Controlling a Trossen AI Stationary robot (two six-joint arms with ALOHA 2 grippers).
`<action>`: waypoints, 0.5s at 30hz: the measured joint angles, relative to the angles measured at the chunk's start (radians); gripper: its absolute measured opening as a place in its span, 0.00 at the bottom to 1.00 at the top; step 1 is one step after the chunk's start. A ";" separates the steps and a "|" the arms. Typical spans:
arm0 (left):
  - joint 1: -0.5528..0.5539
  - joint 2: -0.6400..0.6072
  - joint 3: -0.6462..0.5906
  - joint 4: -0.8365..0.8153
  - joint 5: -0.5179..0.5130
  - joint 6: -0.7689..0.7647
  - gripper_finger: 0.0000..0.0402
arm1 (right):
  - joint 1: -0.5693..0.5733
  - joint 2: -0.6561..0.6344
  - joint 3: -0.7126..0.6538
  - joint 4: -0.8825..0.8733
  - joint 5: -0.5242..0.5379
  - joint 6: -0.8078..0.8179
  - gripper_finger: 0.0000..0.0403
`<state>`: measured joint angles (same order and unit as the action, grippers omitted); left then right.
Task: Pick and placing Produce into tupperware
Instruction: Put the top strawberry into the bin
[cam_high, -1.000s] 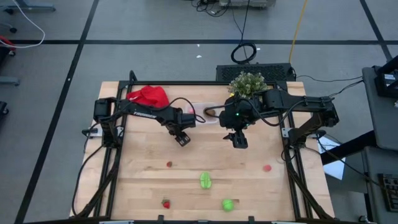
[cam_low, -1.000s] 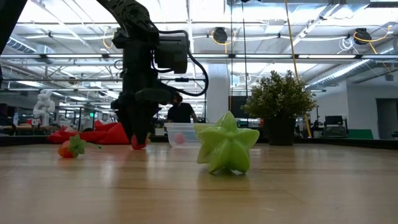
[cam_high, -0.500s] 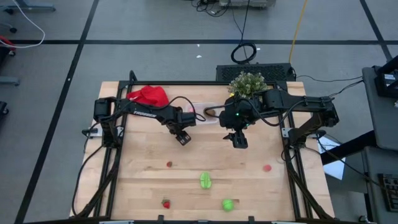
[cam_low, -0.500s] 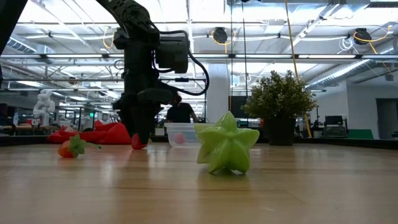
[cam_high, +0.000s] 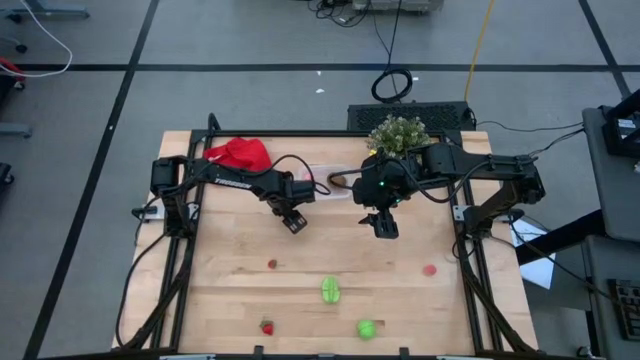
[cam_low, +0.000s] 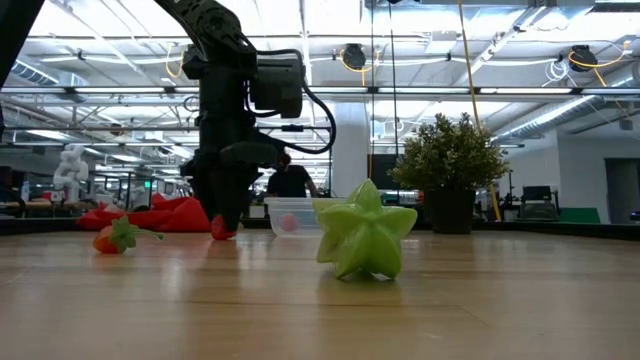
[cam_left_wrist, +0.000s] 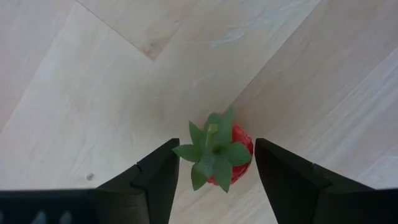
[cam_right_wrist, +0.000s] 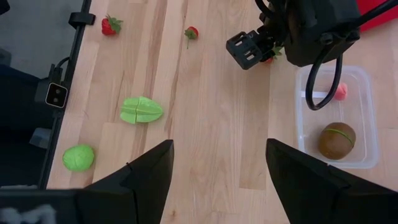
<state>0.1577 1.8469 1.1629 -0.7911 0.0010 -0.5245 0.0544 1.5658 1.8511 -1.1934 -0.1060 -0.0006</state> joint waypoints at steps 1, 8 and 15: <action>0.000 0.000 0.000 0.000 0.000 -0.001 0.53 | 0.000 0.000 0.000 0.000 0.000 0.000 0.61; 0.000 0.000 0.000 0.000 0.002 0.003 0.40 | 0.000 0.000 0.000 0.000 0.000 0.000 0.61; 0.000 0.000 0.000 0.002 0.003 0.006 0.31 | 0.000 0.000 0.000 0.000 0.000 0.000 0.61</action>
<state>0.1577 1.8469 1.1629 -0.7891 0.0036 -0.5190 0.0544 1.5658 1.8511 -1.1931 -0.1062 -0.0006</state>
